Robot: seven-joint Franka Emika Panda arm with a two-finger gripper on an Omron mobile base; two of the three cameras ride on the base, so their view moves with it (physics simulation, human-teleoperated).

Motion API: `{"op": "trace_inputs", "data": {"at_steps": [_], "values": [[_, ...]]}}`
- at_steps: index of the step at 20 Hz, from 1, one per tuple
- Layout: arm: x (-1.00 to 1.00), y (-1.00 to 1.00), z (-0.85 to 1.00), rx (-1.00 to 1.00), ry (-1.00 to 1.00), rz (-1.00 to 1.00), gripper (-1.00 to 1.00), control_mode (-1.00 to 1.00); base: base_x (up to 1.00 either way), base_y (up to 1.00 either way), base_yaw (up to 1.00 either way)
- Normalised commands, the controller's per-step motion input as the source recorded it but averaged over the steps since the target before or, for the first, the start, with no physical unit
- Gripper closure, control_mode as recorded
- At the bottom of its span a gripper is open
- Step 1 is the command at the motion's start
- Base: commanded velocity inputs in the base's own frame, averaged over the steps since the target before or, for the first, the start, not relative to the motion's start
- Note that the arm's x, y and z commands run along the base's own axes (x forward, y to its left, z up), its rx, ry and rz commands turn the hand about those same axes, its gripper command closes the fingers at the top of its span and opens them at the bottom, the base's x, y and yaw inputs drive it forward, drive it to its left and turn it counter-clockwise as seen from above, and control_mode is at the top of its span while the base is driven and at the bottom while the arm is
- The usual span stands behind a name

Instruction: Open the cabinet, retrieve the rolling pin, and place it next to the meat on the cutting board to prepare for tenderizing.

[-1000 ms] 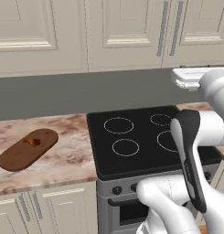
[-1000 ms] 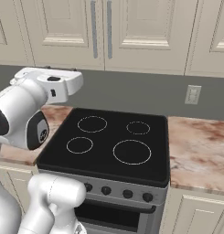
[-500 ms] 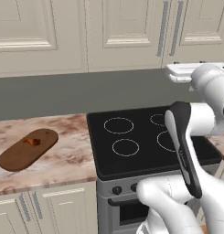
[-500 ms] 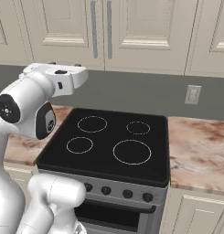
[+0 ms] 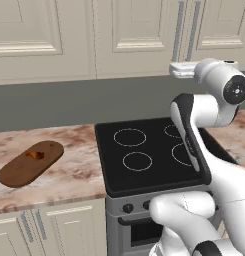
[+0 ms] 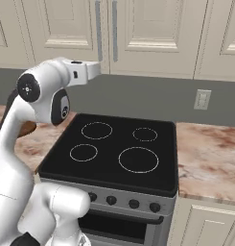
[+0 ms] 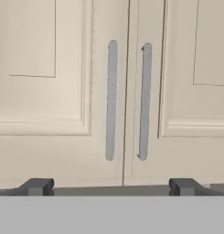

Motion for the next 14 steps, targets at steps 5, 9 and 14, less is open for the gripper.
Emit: {"op": "trace_inputs", "data": {"at_steps": [5,9,14], "values": [[0.63,0.0,0.01,0.0,0.07,0.02,-1.0,-1.0,0.0,0.0,0.0],[0.49,0.0,0.07,0.0,0.0,0.01,-1.0,-1.0,0.0,0.0,0.0],[0.52,0.0,0.08,0.0,0.0,0.0,-1.0,-1.0,0.0,0.0,0.0]]}}
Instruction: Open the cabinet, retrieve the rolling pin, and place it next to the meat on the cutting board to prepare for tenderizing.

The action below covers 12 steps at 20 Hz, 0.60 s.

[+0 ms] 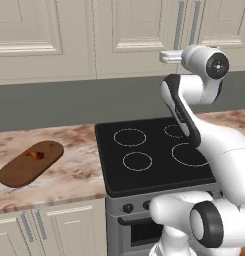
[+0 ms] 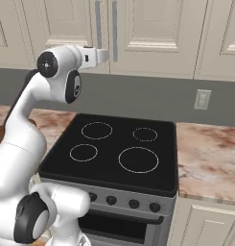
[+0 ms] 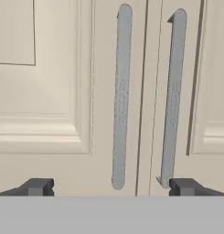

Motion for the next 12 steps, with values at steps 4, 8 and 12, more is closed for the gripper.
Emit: {"op": "trace_inputs", "data": {"at_steps": [4,8,12], "values": [[0.47,0.0,0.0,0.0,0.0,0.0,-1.0,-1.0,0.0,0.0,0.0],[0.42,0.0,0.02,0.0,0.0,0.0,-1.0,-1.0,0.0,0.0,0.0],[0.41,0.0,0.05,0.0,0.0,0.0,-1.0,-1.0,0.0,0.0,0.0]]}}
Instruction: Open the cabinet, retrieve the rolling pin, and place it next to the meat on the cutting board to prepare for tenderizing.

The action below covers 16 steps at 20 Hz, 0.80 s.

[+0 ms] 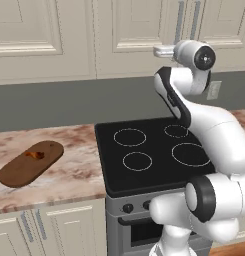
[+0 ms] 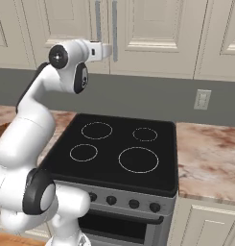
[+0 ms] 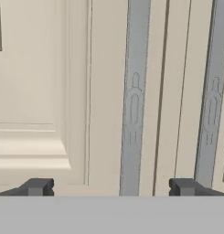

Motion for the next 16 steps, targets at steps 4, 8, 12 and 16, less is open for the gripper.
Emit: {"op": "trace_inputs", "data": {"at_steps": [4,8,12,16], "values": [[0.37,0.0,0.04,0.0,0.0,0.01,-1.0,-1.0,0.0,0.0,0.0],[0.37,0.0,0.02,0.0,0.0,0.01,-1.0,-1.0,0.0,0.0,0.0],[0.39,0.0,0.01,0.0,0.01,0.01,-1.0,-1.0,0.0,0.0,0.0],[0.41,0.0,0.0,0.0,0.02,0.0,1.0,-1.0,0.0,0.0,0.0]]}}
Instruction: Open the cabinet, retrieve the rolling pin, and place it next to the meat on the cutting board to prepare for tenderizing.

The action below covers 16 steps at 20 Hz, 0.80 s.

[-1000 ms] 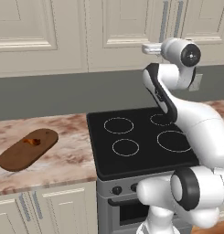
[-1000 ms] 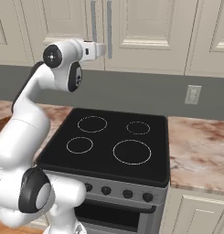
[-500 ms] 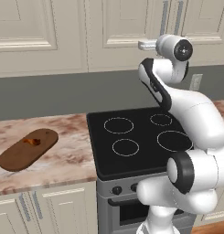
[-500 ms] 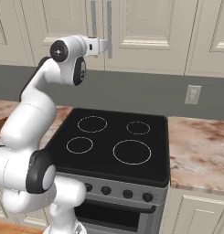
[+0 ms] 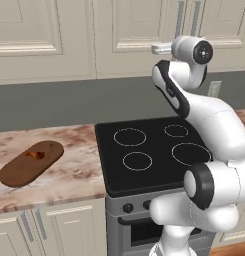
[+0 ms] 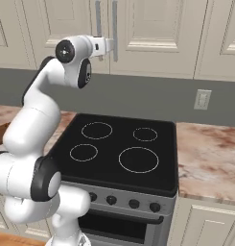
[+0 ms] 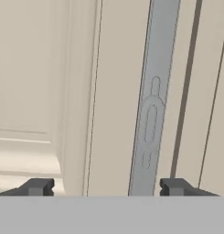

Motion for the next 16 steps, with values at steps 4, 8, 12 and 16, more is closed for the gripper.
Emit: {"op": "trace_inputs", "data": {"at_steps": [4,8,12,16], "values": [[0.3,0.0,0.0,0.0,0.02,0.0,1.0,-1.0,0.0,0.0,0.0],[0.14,0.0,0.0,0.0,0.04,0.0,1.0,-1.0,0.0,0.0,0.0],[0.03,-0.02,0.0,0.03,0.0,0.0,1.0,-1.0,0.0,0.0,0.0],[0.04,-0.33,0.0,0.08,0.0,0.02,1.0,-1.0,0.0,0.0,0.0]]}}
